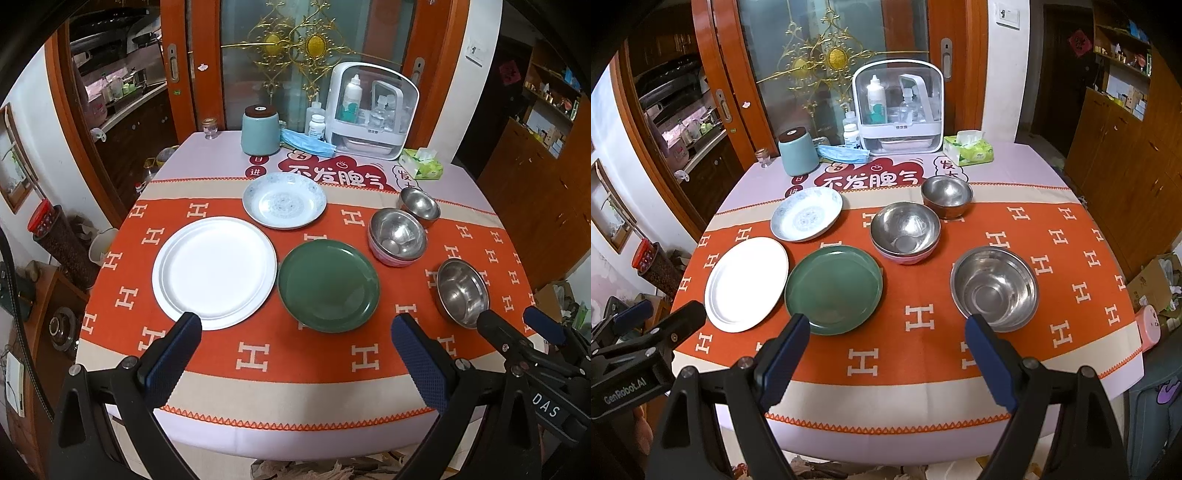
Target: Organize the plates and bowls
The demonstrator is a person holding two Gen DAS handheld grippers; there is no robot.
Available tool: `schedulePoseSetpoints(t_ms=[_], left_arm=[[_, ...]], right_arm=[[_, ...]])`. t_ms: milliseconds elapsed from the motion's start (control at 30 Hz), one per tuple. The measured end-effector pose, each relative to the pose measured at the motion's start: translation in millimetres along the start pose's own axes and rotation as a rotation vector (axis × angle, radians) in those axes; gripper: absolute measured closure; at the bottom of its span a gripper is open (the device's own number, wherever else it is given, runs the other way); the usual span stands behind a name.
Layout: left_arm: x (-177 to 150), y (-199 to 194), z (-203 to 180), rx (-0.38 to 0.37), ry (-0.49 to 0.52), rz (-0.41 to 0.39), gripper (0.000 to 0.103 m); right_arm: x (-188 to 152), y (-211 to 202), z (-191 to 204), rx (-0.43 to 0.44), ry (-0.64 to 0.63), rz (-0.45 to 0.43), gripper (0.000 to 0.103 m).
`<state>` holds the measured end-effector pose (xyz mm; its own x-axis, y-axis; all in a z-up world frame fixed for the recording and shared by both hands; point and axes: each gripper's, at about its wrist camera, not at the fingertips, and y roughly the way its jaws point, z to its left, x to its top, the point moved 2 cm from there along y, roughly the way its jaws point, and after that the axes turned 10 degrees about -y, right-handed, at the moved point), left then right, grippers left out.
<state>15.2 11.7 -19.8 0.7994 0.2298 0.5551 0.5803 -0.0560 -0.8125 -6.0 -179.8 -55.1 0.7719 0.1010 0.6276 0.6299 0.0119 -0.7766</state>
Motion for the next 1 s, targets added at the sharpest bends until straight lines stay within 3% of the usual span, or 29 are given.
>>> schedulePoseSetpoints(t_ms=[1000], left_arm=[[-5.9, -3.4, 12.8, 0.023, 0.002, 0.01, 0.001]], right_arm=[[-1.2, -1.5, 11.0, 0.005, -0.003, 0.001, 0.016]])
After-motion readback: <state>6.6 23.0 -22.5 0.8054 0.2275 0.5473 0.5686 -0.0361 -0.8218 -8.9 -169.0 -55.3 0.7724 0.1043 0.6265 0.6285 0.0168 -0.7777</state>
